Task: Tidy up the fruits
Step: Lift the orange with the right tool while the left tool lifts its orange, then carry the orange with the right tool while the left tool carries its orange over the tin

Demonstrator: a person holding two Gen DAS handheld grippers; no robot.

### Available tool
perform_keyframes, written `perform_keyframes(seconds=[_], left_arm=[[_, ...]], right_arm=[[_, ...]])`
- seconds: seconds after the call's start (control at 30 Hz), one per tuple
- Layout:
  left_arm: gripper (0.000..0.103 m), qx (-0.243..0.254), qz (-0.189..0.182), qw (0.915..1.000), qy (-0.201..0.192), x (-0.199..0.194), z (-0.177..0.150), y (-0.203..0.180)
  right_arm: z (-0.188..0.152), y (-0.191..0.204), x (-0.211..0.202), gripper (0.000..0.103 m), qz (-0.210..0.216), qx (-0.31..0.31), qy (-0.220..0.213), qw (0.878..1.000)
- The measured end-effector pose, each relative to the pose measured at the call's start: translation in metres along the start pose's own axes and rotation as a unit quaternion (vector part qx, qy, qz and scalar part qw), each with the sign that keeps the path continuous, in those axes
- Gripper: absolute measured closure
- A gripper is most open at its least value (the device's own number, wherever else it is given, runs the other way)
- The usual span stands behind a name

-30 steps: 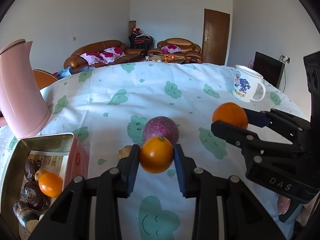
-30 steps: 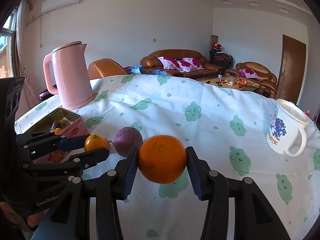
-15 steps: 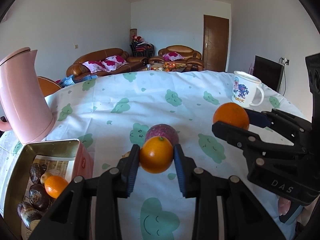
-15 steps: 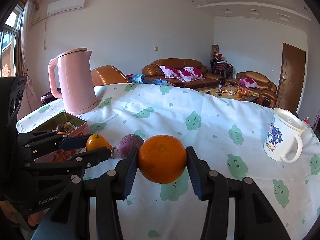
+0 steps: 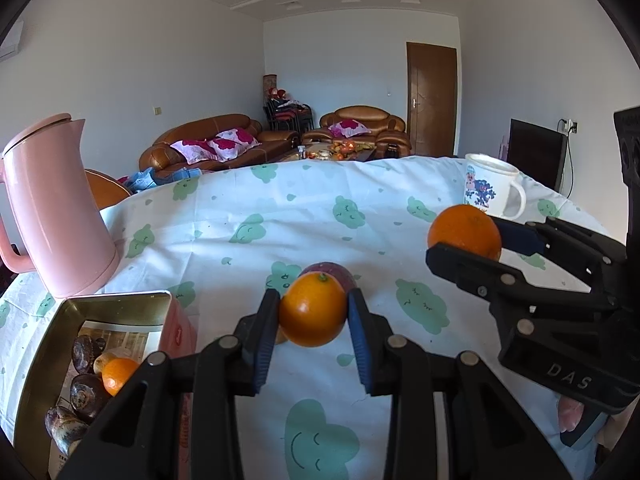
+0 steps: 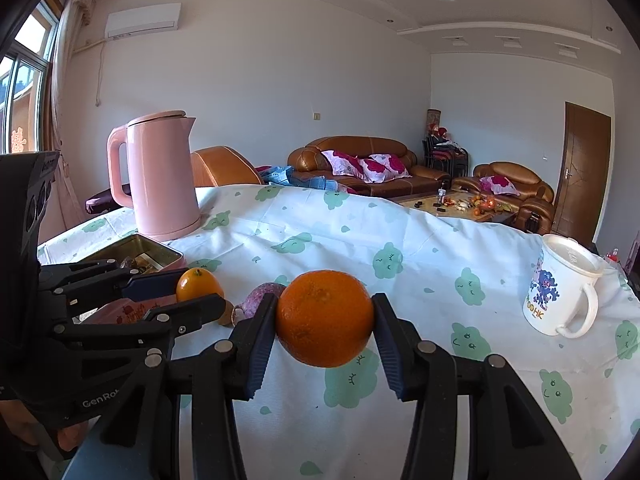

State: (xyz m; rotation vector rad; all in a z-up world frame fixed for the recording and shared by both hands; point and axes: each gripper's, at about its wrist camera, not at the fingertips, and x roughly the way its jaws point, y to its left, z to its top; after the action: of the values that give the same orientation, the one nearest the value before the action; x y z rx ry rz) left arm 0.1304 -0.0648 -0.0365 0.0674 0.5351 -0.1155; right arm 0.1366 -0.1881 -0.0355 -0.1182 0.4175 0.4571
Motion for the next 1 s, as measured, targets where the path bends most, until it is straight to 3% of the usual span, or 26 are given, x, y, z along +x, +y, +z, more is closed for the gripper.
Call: perform_keyframes(seconds=[1.0], left_arm=[[0.067,0.007,0.021,0.9978,-0.062,-0.032,-0.007,0.000]], right_arm=[[-0.002,0.008,-0.024,0.054,0.001,-0.010,-0.054,0.999]])
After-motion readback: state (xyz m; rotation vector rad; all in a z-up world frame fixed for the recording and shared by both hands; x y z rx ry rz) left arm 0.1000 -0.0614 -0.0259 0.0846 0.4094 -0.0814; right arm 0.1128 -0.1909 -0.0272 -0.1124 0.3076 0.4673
